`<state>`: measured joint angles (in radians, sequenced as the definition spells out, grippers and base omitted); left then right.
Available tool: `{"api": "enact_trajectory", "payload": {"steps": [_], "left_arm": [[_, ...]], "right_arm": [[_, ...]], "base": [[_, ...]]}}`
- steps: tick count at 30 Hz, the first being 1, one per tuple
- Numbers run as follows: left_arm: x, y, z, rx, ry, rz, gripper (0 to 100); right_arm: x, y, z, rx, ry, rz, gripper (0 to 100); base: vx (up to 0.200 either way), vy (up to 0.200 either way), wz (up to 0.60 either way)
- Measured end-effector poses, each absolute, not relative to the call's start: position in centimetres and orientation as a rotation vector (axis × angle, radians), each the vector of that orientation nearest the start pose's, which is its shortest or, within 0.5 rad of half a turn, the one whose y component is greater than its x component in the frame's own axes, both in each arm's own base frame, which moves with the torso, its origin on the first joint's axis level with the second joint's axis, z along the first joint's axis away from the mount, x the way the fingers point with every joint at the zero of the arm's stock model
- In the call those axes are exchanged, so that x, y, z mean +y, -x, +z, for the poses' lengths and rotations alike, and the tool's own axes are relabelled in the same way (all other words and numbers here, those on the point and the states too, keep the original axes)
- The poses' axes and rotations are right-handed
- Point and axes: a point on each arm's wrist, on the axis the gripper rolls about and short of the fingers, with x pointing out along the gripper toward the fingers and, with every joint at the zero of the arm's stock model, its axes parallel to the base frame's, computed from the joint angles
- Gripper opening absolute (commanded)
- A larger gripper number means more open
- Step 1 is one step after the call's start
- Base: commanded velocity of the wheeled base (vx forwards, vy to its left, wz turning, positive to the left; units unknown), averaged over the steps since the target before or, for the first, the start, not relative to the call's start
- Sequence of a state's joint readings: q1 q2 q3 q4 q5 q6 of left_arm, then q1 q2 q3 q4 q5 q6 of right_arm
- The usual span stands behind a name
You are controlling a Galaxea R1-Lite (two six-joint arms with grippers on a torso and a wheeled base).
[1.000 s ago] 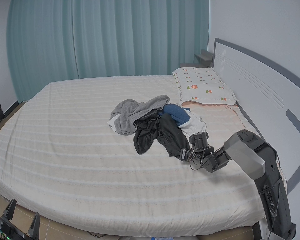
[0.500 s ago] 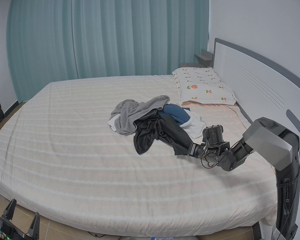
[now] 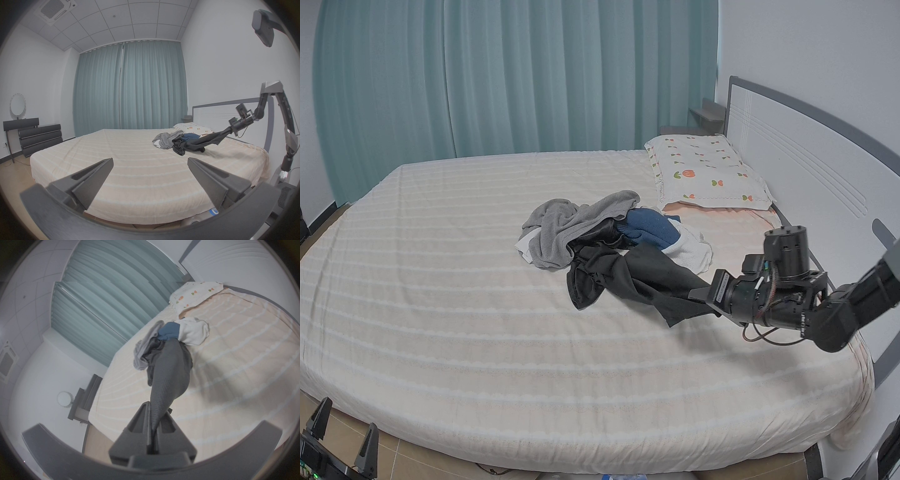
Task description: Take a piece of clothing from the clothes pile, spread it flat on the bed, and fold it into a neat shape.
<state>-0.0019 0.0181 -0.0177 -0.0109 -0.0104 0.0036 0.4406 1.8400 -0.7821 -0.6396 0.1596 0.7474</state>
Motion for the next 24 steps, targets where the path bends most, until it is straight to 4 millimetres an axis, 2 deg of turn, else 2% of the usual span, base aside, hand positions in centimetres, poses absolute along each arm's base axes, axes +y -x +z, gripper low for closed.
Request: {"api": "enact_trajectory", "payload": {"steps": [4, 8, 11, 13, 16, 24], "left_arm": [[0.0, 2.7, 10.0, -0.078, 0.034, -0.003, 100], [0.0, 3.5, 13.9, -0.152, 0.052, -0.021, 100], [0.0, 3.3, 16.5, -0.157, 0.054, -0.068, 100], [-0.1, 2.4, 17.9, -0.119, 0.054, -0.11, 100], [-0.2, 0.5, 18.8, -0.032, 0.055, -0.164, 100], [-1.2, -5.9, 19.1, 0.208, 0.052, -0.3, 100]], "right_arm": [[13.6, -26.7, 15.7, 0.573, -0.664, 0.452, 0], [13.3, -24.8, 17.2, 0.551, -0.667, 0.486, 0], [13.3, -23.7, 18.3, 0.531, -0.667, 0.509, 0], [13.2, -23.2, 19.0, 0.513, -0.667, 0.516, 0], [13.2, -22.6, 20.2, 0.477, -0.669, 0.527, 0], [12.8, -21.2, 24.1, 0.397, -0.672, 0.555, 0]], "base": [[0.0, 0.0, 0.0], [0.0, 0.0, 0.0], [0.0, 0.0, 0.0], [0.0, 0.0, 0.0], [0.0, 0.0, 0.0], [0.0, 0.0, 0.0]]}}
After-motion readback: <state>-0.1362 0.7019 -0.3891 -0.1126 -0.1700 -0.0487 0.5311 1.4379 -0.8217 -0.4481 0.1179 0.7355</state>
